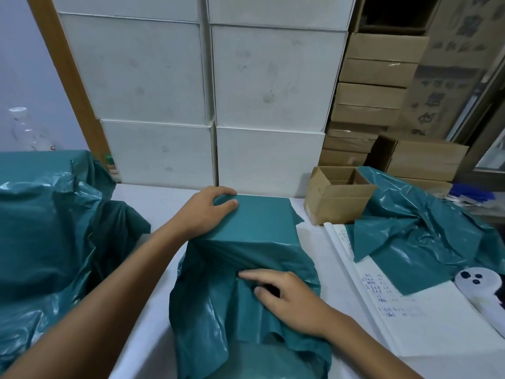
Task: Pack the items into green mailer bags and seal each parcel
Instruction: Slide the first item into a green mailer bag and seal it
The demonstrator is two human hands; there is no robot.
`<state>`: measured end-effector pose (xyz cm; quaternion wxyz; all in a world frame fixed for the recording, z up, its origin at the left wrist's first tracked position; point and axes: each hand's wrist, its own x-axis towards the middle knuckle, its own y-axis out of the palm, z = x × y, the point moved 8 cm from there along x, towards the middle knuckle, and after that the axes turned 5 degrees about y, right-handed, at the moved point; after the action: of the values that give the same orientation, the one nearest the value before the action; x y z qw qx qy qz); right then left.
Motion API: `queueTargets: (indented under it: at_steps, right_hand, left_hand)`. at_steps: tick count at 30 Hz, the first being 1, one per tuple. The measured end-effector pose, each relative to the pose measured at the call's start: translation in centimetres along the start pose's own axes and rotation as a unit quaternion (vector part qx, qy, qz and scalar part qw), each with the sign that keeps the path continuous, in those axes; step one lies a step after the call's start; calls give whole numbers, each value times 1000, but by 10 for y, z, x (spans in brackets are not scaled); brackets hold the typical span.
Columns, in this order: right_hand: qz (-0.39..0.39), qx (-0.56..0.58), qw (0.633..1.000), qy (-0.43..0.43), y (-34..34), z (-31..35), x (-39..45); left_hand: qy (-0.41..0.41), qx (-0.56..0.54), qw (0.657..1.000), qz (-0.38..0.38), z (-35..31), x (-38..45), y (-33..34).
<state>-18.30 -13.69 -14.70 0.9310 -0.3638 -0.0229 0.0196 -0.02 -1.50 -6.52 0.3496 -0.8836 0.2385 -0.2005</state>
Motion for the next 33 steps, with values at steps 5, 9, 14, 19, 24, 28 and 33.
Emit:
queueTargets:
  at_steps: [5,9,14,19,24,28,33]
  right_hand:
    - [-6,-38,999,-33,4,16,-4]
    - [-174,-86,968,-160,-34,52,-25]
    - [-290,-145,937,-128,-87,40,-26]
    - [-189,-157,969,-4,-72,3,-3]
    - [-174,-152,973,-6,-64,-6,1]
    - [-181,-166,969,-25,-65,-13,0]
    - [-152,-171,973,-42,-67,-19,0]
  left_hand:
    - [23,7,999,-42,-5,-2,-5]
    - [143,28,961,-236,-29,-32,-48]
    - [196,44,967,-158,-30,-87,-49]
    - [179,37,982,-44,12,-104,-9]
    - [166,-3,985,-34,33,-107,7]
    - [181,10,983,-36,40,-102,8]
    - [186,-8,982,-21,51,-101,9]
